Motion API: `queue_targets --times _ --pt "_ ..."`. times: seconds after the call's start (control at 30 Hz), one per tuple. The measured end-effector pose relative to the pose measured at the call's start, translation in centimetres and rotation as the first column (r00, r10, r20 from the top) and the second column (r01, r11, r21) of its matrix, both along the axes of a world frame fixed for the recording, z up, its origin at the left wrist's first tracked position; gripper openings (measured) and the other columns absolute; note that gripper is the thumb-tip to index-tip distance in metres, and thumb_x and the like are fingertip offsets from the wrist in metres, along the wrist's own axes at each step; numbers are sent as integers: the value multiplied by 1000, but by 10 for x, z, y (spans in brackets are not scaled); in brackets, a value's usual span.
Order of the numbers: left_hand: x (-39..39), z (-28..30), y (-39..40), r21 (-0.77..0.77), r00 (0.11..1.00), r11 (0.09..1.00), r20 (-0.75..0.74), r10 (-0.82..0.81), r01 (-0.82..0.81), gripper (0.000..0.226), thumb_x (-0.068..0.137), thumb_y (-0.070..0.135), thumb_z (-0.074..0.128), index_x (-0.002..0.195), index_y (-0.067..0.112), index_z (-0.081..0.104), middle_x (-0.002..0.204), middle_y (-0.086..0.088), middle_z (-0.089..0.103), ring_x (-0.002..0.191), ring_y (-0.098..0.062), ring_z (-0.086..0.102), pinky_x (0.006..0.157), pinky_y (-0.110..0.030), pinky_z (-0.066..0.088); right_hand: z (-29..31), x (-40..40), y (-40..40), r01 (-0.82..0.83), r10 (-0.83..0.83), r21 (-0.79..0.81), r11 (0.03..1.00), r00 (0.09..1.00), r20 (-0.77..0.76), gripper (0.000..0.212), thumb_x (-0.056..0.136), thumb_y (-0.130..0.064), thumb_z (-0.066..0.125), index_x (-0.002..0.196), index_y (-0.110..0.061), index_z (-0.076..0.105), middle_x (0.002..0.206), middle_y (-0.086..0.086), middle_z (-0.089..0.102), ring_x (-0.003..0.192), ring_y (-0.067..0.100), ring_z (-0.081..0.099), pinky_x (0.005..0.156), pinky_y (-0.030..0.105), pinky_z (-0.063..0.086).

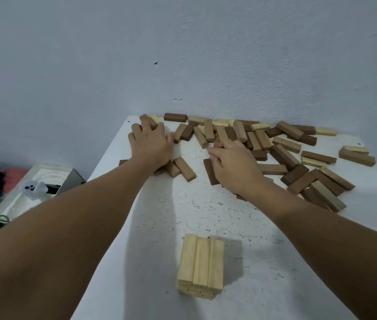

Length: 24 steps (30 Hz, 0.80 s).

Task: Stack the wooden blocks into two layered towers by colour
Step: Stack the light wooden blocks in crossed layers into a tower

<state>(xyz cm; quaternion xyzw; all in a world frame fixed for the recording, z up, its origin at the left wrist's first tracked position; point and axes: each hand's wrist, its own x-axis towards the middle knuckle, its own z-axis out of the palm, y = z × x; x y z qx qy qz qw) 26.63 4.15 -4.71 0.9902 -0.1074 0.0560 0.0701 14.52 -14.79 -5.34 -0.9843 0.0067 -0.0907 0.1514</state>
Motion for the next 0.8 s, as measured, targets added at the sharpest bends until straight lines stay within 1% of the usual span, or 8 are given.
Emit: queue_targets --times 0.07,0.13,0.2,0.27,0.43,0.57,0.7,0.8 --pt "13 2 -2 38 1000 999 -9 19 -18 48 105 41 35 144 16 47 139 -21 39 123 -42 37 104 -49 31 -1 -1 -2 -14 14 32 999 1000 12 33 107 -21 46 131 -20 70 124 3 66 110 30 53 95 45 45" --pt "24 6 -5 51 994 998 -94 50 -45 49 103 39 36 149 21 40 139 -19 36 125 -42 35 104 -49 30 0 -1 -6 -15 14 88 996 1000 15 33 107 -20 48 132 -22 70 123 2 69 112 29 55 95 42 46" --pt "29 8 -8 55 987 996 -143 78 -70 44 100 34 38 142 24 44 136 -16 35 122 -40 34 102 -48 29 1 -1 -9 -20 18 130 991 1000 20 33 107 -20 50 132 -23 70 125 0 70 114 28 56 98 42 46" --pt "27 7 -6 31 995 998 -85 60 -58 39 101 32 41 137 29 53 134 -15 36 120 -39 35 102 -46 30 2 -2 -10 -23 20 135 991 1000 21 33 106 -21 50 132 -24 69 127 -1 69 115 27 57 100 44 46" --pt "9 5 12 -164 996 985 -67 -66 54 23 104 42 50 121 40 67 131 -1 42 123 -34 33 107 -42 24 3 2 -10 5 -8 213 977 1000 13 31 105 -22 54 133 -27 67 125 -3 69 114 26 57 99 48 47" --pt "-7 -6 19 -293 988 944 2 -155 149 12 102 38 59 104 30 69 116 6 55 128 -30 38 106 -42 23 2 5 -10 3 -6 253 967 1000 9 35 101 -16 58 133 -28 65 122 -4 69 113 25 59 97 50 49" --pt "-22 -16 20 -389 984 907 124 -124 164 18 95 48 65 93 30 68 91 15 61 115 -18 47 104 -38 23 0 1 -13 29 -38 235 971 999 31 25 102 -16 60 123 -26 69 113 -3 67 109 23 58 97 49 50" --pt "-29 -17 23 -480 986 867 151 -71 136 22 89 55 69 102 38 70 90 18 66 108 -12 46 106 -37 27 2 -2 -18 94 -102 193 977 994 33 19 103 -21 59 115 -29 73 105 -5 55 112 22 53 98 47 47"
